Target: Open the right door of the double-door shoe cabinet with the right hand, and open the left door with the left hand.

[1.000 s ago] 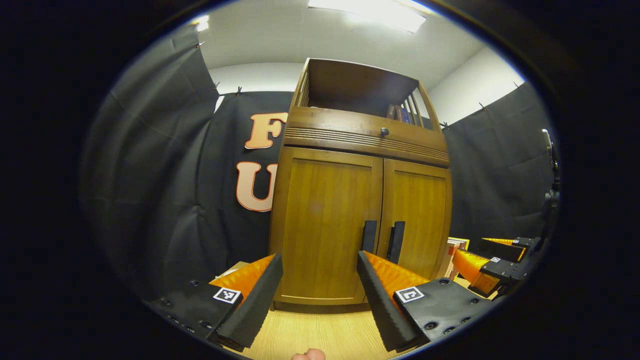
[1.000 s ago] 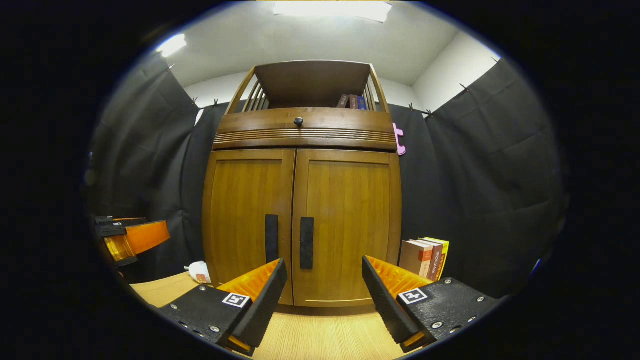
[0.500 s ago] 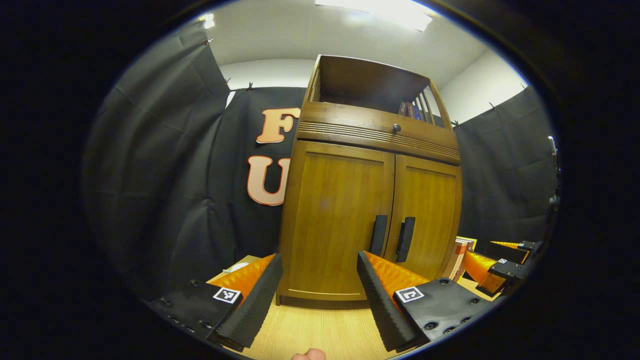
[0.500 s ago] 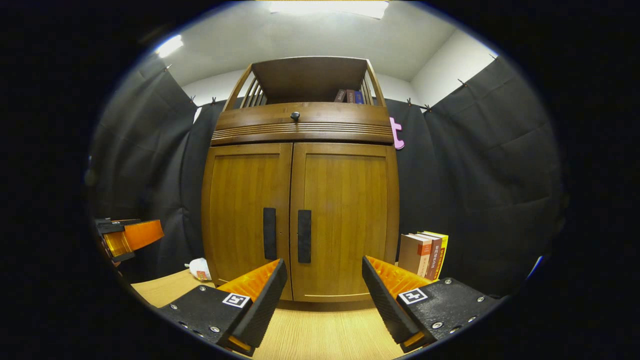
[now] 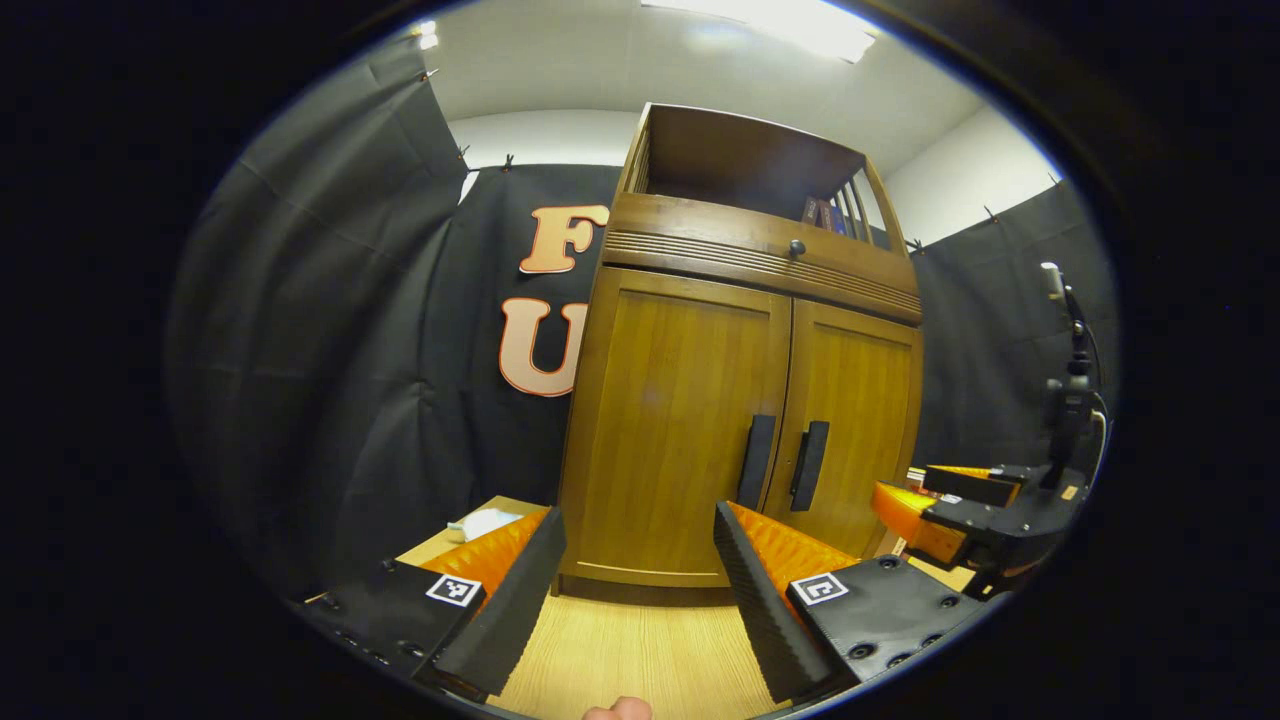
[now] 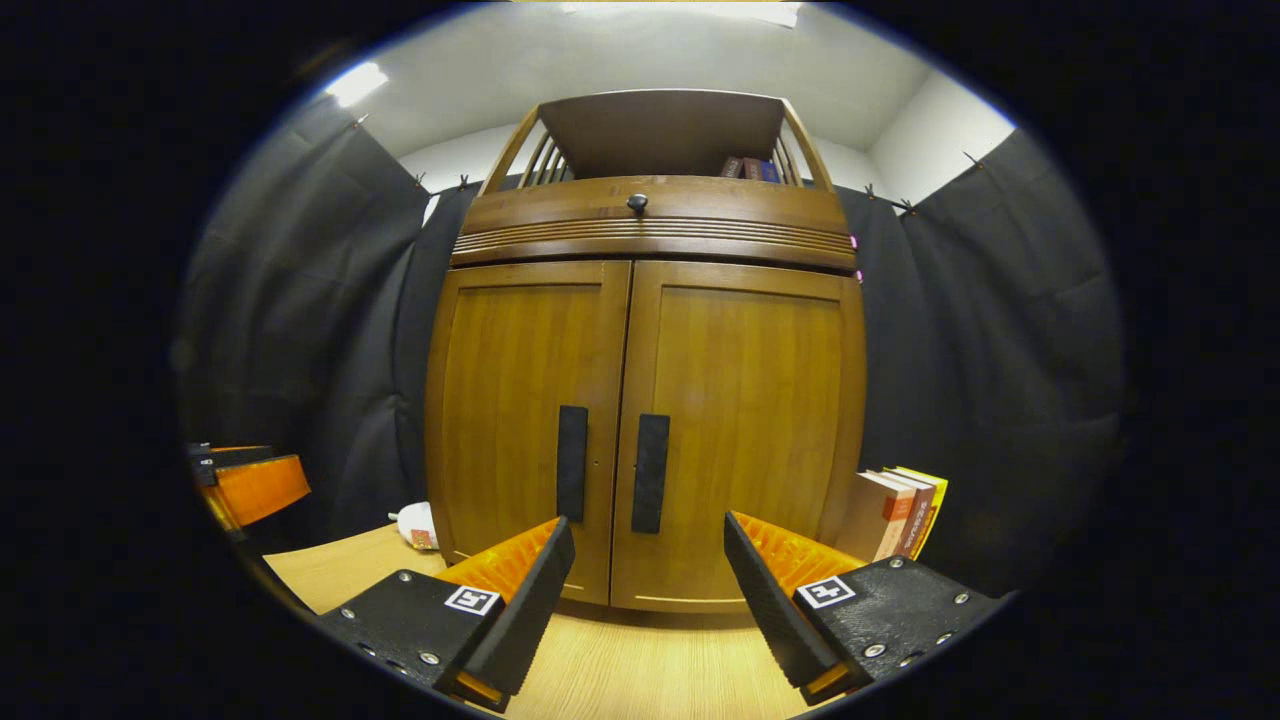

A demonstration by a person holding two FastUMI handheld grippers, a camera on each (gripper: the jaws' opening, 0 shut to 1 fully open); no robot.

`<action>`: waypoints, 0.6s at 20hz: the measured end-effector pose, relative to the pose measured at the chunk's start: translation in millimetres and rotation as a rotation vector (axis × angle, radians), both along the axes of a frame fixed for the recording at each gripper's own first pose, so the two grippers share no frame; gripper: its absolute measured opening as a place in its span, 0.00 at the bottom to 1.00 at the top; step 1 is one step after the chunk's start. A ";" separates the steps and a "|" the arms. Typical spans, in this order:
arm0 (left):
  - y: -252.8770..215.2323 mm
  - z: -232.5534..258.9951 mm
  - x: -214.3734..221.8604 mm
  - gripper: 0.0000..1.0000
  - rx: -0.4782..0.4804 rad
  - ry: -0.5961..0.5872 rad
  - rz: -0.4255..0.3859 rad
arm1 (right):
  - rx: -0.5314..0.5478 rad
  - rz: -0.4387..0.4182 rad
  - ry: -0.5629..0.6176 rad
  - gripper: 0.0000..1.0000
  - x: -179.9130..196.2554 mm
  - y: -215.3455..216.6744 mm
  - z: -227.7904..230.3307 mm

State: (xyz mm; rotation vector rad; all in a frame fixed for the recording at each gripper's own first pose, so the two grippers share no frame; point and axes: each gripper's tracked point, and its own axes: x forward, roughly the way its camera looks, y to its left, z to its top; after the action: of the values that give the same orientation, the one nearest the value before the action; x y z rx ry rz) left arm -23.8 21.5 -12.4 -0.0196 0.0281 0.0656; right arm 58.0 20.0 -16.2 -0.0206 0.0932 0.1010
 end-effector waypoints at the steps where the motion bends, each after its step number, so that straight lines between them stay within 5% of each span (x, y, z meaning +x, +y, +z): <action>1: -0.3 -0.5 -1.9 0.94 -0.004 -0.001 0.000 | 0.005 0.010 0.009 0.92 11.9 3.5 0.8; 12: 15.0 -0.1 -24.1 0.96 0.010 -0.016 0.046 | -0.025 -0.020 0.045 0.90 128.3 2.2 -11.7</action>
State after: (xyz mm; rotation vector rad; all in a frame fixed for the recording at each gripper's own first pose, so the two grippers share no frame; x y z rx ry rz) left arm -48.0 36.5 -12.6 -0.0111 0.0114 0.1118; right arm 186.3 22.2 -27.8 -0.0425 0.1396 0.0799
